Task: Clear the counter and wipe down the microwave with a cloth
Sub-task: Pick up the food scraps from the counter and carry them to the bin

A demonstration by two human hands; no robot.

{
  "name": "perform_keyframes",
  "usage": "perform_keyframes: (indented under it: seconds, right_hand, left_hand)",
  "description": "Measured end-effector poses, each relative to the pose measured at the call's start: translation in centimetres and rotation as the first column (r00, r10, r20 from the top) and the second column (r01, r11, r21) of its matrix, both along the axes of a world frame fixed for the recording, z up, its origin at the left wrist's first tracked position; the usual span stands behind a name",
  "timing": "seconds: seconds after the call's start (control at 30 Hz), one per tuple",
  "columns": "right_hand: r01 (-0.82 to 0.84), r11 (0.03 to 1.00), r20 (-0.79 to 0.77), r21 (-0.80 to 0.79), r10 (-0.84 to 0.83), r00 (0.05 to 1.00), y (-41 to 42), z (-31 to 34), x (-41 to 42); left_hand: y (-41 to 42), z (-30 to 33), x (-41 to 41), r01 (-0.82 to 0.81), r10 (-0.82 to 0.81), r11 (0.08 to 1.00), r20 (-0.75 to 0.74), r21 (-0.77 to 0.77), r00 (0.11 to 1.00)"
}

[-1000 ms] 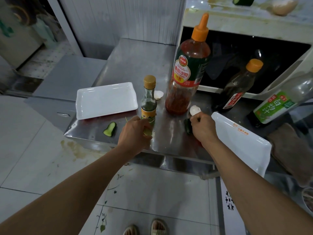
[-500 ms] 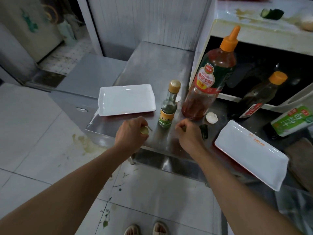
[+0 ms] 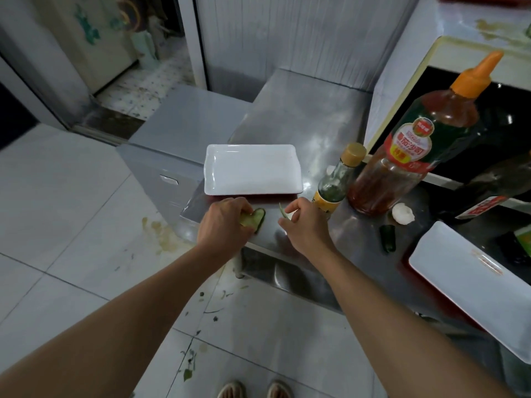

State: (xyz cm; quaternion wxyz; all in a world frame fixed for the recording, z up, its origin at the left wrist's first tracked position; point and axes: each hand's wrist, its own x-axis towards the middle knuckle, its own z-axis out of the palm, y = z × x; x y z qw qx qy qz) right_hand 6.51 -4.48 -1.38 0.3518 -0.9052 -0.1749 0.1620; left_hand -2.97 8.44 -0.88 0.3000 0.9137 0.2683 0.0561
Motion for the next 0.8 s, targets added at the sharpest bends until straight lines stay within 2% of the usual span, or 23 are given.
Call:
perform_keyframes:
  seconds: [0.13,0.33,0.5,0.8]
  right_hand:
    - [0.037,0.993,0.141,-0.112,-0.021,0.990,1.3,-1.0,0.0]
    - [0.004,0.963,0.282,-0.270,0.075,0.956,2.0,-1.7,-0.3]
    - [0.013,0.950,0.294,-0.312,0.083,0.952,1.8,-1.9,-0.5]
    - [-0.037,0.975,0.248,-0.220,0.092,0.964,-1.4,0.2,-1.3]
  left_hand:
    - [0.4,-0.5,0.1,-0.016,0.016,1.000,0.006,-0.019,1.000]
    - [0.4,-0.5,0.4,-0.002,0.001,0.999,-0.014,-0.038,1.000]
    - [0.1,-0.5,0.6,0.004,-0.004,1.000,-0.028,-0.007,1.000]
    - [-1.1,-1.3,1.8,-0.062,0.062,0.998,-0.003,0.019,0.998]
